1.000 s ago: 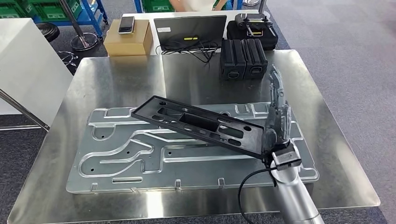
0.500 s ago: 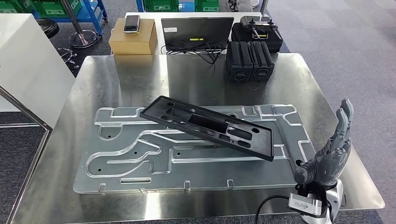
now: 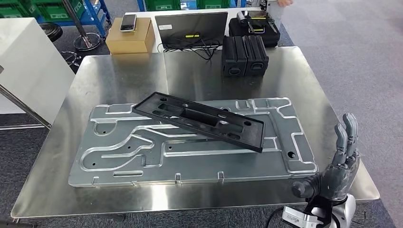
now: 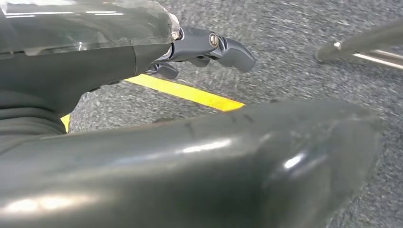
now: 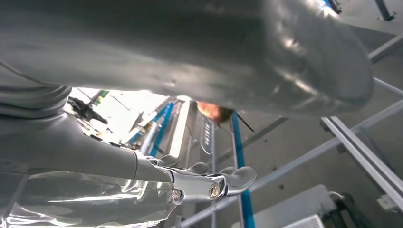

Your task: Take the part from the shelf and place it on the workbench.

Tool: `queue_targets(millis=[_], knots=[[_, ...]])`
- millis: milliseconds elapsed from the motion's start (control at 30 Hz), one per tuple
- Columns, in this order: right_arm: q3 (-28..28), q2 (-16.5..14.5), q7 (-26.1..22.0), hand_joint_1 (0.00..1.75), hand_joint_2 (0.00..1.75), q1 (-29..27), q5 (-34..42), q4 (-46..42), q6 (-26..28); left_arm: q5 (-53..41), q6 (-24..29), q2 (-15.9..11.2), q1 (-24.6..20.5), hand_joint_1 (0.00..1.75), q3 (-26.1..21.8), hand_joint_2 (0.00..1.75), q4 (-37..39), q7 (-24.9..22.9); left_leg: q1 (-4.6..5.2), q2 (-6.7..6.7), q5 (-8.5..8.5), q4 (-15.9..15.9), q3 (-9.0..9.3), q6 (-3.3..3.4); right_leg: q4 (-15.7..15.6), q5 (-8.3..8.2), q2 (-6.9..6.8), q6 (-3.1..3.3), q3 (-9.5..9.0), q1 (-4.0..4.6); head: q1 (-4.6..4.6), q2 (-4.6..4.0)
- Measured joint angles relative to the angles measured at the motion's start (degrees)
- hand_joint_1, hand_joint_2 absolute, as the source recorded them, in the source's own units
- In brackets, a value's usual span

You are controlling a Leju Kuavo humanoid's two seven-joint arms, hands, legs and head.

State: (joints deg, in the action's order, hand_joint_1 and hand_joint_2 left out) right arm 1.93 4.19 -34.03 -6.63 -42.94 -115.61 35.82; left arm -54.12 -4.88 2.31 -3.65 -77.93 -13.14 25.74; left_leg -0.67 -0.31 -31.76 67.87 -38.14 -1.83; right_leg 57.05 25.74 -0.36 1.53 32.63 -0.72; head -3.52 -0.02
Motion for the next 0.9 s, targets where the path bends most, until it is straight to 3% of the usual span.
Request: queue_targets(millis=[33,67,100,133,200,267,367,400,467,533,567,600,633,667,700,767,800,900], knots=[[0.17,0.01,0.19,0.0,0.0,-0.37,-0.1,-0.05,0.11,0.01,-0.02,0.01,-0.03,0.0,-0.11,0.0,0.0,-0.05,-0.02,0.0,-2.09,3.72,-0.88,-0.09,0.04,-0.39,-0.11,0.09,0.57,0.16,0.0,0.0],[0.33,0.01,0.39,0.0,0.0,-0.79,-0.21,-0.06,0.25,0.02,-0.04,0.01,-0.05,0.0,-0.23,0.0,0.0,-0.1,-0.01,0.0,-3.12,5.84,-0.92,-0.08,0.09,-0.78,-0.19,0.13,1.12,0.32,0.01,0.0],[0.49,0.01,0.58,0.0,0.0,-1.23,-0.34,-0.06,0.41,0.05,-0.06,0.01,-0.05,0.0,-0.34,0.0,0.0,-0.16,0.01,0.0,-2.96,5.5,0.25,0.06,0.13,-1.14,-0.24,0.14,1.59,0.47,0.01,0.0],[0.63,0.01,0.85,0.0,0.0,-1.67,-0.52,-0.08,0.54,0.08,-0.08,0.01,-0.06,0.0,-0.43,0.0,0.0,-0.22,0.07,0.0,-1.92,2.94,2.48,0.3,0.16,-1.45,-0.25,0.13,1.96,0.61,0.01,0.0],[0.9,-0.01,1.5,0.0,0.0,-2.55,-1.02,-0.11,0.66,0.21,-0.1,-0.06,-0.21,0.0,-0.56,0.0,-0.01,-0.3,0.36,0.03,0.74,-6.2,8.66,1.25,0.17,-2.03,-0.28,0.03,2.4,0.81,0.01,0.0],[1.21,-0.01,2.24,0.0,0.0,-3.28,-1.49,-0.05,0.5,0.5,-0.07,-0.11,-0.44,0.0,-0.61,0.0,-0.02,-0.4,0.79,0.05,2.0,-12.0,11.89,2.01,0.22,-2.65,-0.39,-0.4,2.73,0.8,0.01,0.0],[1.95,-0.13,3.57,0.0,0.0,-3.84,-1.9,0.5,-0.4,1.1,0.22,-0.1,-0.46,0.0,-0.71,0.0,-0.02,-0.77,1.05,0.08,3.07,-12.99,11.66,2.62,0.01,-3.69,-0.45,-1.41,3.11,0.58,0.01,0.0],[2.43,-0.19,4.07,0.0,0.0,-3.88,-1.83,0.95,-0.83,1.25,0.33,-0.04,-0.5,0.0,-0.77,0.0,-0.02,-0.92,0.91,0.2,3.78,-13.36,11.46,2.91,0.18,-3.31,-0.33,-1.77,3.28,0.55,0.01,0.0],[3.98,-0.24,4.98,0.0,0.0,-3.86,-1.45,2.41,-1.56,1.41,0.49,0.11,-0.68,0.0,-0.89,0.0,-0.02,-1.2,0.53,0.47,5.3,-14.1,10.68,3.5,3.24,0.28,0.03,-2.44,4.42,0.47,0.02,0.0],[6.08,-0.27,5.5,0.0,0.0,-3.92,-1.19,4.54,-2.05,1.5,0.57,0.25,-0.7,0.0,-0.99,0.0,-0.02,-1.45,0.56,0.56,6.35,-13.9,9.13,3.72,10.35,5.73,0.27,-3.04,6.43,0.12,0.02,0.0],[7.19,-0.31,5.67,0.0,0.0,-3.97,-1.31,5.71,-2.21,1.54,0.61,0.32,-0.66,0.0,-1.02,0.0,-0.02,-1.56,0.55,0.57,6.77,-13.63,8.27,3.62,13.8,7.32,0.27,-3.32,7.14,-0.06,0.02,0.0],[8.29,-0.39,5.88,0.0,0.0,-4.02,-1.62,6.9,-2.39,1.55,0.64,0.4,-0.63,0.0,-1.04,0.0,-0.02,-1.67,0.52,0.58,7.14,-13.26,7.4,3.5,15.86,7.7,0.27,-3.58,7.14,-0.24,0.02,0.0],[9.43,-0.54,6.16,0.0,0.0,-4.05,-2.14,8.19,-2.63,1.55,0.68,0.49,-0.62,0.0,-1.06,0.0,-0.02,-1.76,0.45,0.59,7.43,-12.8,6.52,3.34,15.73,6.85,0.26,-3.8,6.02,-0.44,0.01,0.0],[10.61,-0.75,6.45,0.0,0.0,-4.03,-2.81,9.58,-2.94,1.53,0.72,0.57,-0.62,0.0,-1.07,0.0,-0.02,-1.83,0.35,0.59,7.66,-12.29,5.71,3.15,13.56,5.4,0.26,-3.98,3.9,-0.65,0.01,0.0],[11.86,-1.02,6.65,0.0,0.0,-3.92,-3.56,11.11,-3.25,1.48,0.75,0.64,-0.63,0.0,-1.08,0.0,-0.02,-1.87,0.27,0.57,7.85,-11.7,4.97,2.93,9.6,4.34,0.29,-4.11,0.96,-0.87,0.02,0.0],[14.46,-1.6,6.79,0.0,0.0,-3.56,-4.94,14.26,-3.94,1.34,0.77,0.7,-0.65,0.0,-1.08,0.0,-0.03,-1.89,0.29,0.47,8.25,-10.75,3.86,2.35,2.36,3.99,0.5,-3.8,-3.84,-0.82,0.0,0.0],[15.88,-1.93,6.72,0.0,0.0,-3.34,-5.55,15.94,-4.29,1.24,0.77,0.71,-0.64,0.0,-1.08,0.0,-0.04,-1.88,0.34,0.4,8.55,-10.5,3.58,1.99,0.43,4.31,0.62,-3.45,-4.9,-0.67,-0.01,0.0],[20.75,-3.24,5.98,0.0,0.0,-2.5,-7.4,22.17,-5.49,0.84,0.67,0.72,-0.43,0.0,-1.08,0.0,-0.04,-1.85,0.26,0.17,9.33,-10.37,2.95,0.85,0.08,3.41,0.51,-1.93,-4.08,-0.4,-0.02,0.0]])
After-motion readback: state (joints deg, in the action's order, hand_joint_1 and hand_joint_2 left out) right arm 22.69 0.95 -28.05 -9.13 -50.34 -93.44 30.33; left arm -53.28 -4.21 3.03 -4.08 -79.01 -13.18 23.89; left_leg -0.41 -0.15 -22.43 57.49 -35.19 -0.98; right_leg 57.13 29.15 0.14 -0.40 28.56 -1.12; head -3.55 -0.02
